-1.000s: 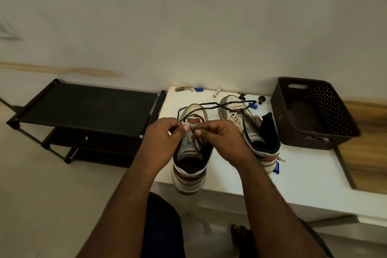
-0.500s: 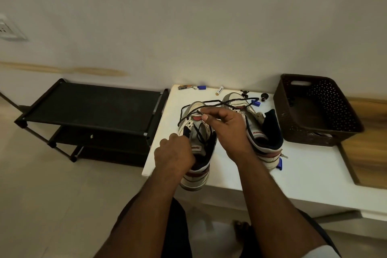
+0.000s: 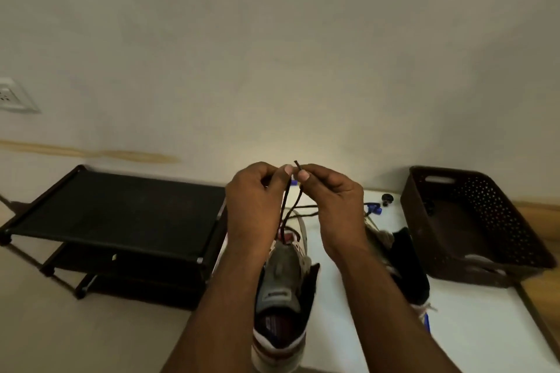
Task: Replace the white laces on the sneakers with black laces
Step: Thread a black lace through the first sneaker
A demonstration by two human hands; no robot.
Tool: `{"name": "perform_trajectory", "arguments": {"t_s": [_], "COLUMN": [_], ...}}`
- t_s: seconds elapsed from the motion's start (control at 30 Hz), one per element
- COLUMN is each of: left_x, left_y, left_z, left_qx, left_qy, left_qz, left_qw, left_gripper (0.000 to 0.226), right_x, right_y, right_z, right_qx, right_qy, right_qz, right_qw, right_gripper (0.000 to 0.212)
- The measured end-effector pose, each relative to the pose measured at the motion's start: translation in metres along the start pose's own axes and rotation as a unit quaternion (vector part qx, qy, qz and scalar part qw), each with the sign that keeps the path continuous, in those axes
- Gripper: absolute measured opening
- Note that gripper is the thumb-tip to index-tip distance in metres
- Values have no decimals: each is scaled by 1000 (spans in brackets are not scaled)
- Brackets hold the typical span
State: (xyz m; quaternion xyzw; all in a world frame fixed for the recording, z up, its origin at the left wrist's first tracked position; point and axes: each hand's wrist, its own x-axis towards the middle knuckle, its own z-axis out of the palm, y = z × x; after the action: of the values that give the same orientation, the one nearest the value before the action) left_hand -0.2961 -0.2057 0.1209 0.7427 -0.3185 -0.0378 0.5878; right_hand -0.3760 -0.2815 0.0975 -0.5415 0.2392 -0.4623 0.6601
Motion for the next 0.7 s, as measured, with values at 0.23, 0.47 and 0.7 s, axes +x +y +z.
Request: {"name": "perform_trajectory", "arguments": {"t_s": [0.23,0.47,0.7], "left_x": [21,23,24], "left_y": [-16,-19,-19], "left_z": [14,18,23], "left_qx": [-69,-91,-101], "left_qy": [24,-11,-17], "left_qz": [41,45,20], "left_qw": [997,995,995], "left_gripper": [20,14,10], "right_x": [11,9,11], "right_y": [14,14,13], "right_z": [10,7,0], "right_qx": [13,0,-49], "right_qy": [0,15,19], "right_qz": [11,15,9], "right_qw": [1000,1000,999], "right_gripper": [17,16,12]}}
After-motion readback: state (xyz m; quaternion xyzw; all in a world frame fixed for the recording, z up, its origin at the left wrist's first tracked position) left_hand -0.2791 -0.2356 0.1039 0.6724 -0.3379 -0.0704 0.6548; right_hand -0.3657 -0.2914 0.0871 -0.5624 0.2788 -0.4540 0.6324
